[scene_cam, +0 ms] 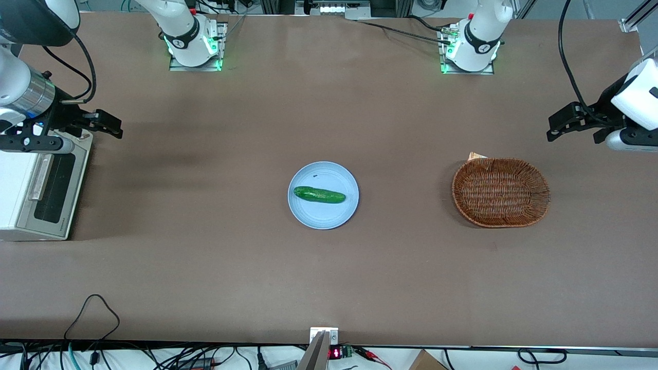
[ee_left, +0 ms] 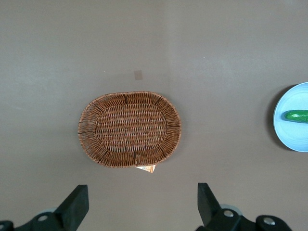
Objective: Open oven door with right arm only
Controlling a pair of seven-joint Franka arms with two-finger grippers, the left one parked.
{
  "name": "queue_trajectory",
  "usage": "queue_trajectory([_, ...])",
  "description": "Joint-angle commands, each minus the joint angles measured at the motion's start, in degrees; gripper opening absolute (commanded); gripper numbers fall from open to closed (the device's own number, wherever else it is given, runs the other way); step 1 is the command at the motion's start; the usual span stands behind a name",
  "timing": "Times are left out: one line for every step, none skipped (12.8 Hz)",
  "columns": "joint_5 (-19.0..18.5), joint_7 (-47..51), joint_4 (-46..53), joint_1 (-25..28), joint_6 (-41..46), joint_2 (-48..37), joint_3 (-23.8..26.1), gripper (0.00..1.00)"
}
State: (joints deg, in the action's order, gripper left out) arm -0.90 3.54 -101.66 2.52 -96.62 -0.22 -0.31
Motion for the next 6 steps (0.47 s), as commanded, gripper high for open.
queue_trajectory([0.2,-0.72,1.55,-0.15,1.09,0.57,-0.04,1.0])
queue_trajectory([0.29,-0.64,1.55,-0.15,1.0,0.57,-0.04,1.0])
queue_trajectory([0.29,-0.64,1.55,-0.15,1.0,0.57,-0.13,1.0])
queue_trajectory([0.29,-0.55,1.55,-0.15,1.17,0.57,-0.13,1.0])
queue_trajectory([0.29,-0.29,1.55,-0.15,1.35,0.57,-0.13,1.0])
queue_trajectory([0.29,-0.72,1.55,-0.15,1.35,0.57,-0.04,1.0])
